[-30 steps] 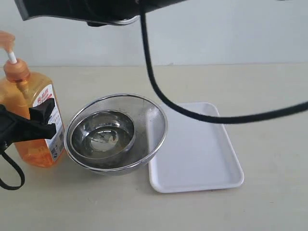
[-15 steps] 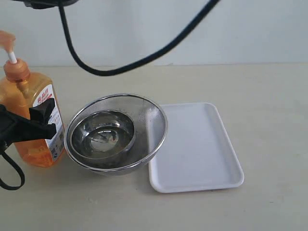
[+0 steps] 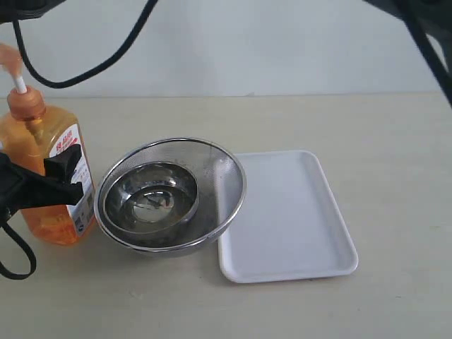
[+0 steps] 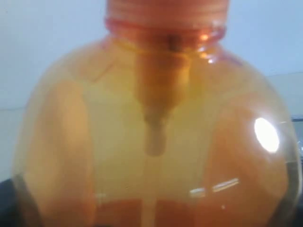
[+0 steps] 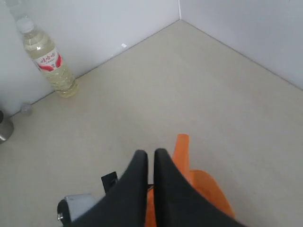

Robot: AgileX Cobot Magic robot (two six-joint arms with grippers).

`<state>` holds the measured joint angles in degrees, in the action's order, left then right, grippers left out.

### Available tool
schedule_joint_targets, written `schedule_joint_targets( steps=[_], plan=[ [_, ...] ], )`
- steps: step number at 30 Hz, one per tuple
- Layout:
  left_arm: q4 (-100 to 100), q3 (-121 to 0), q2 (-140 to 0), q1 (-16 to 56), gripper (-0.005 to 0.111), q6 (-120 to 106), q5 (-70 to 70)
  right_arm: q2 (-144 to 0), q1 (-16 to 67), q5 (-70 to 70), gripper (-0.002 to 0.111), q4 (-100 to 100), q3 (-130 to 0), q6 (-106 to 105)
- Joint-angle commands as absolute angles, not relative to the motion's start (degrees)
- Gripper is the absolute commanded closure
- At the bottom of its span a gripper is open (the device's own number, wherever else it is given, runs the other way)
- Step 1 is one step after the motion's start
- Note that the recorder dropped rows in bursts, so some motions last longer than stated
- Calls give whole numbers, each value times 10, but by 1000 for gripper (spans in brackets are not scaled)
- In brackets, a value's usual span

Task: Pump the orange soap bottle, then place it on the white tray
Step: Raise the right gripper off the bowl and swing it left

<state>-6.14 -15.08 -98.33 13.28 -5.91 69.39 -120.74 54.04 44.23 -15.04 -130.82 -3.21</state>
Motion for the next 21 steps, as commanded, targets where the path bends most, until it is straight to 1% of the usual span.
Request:
schedule_joint_targets(
  steps=[1,3,10,21],
  plan=[
    [-62,-151,-983,132,102,-69,680,-1218,532,466,108,-206,-1349,-61],
    [-62,-151,-983,132,102,-69,680,-1220,532,462,108,-246,-1350,-86],
    [-62,-151,-983,132,102,-68,680,-1254,532,482,108,-282,-1350,-136],
    [-54,-151,-983,132,102,-60,680,-1273,532,460,108,-220,-1350,-137]
  ],
)
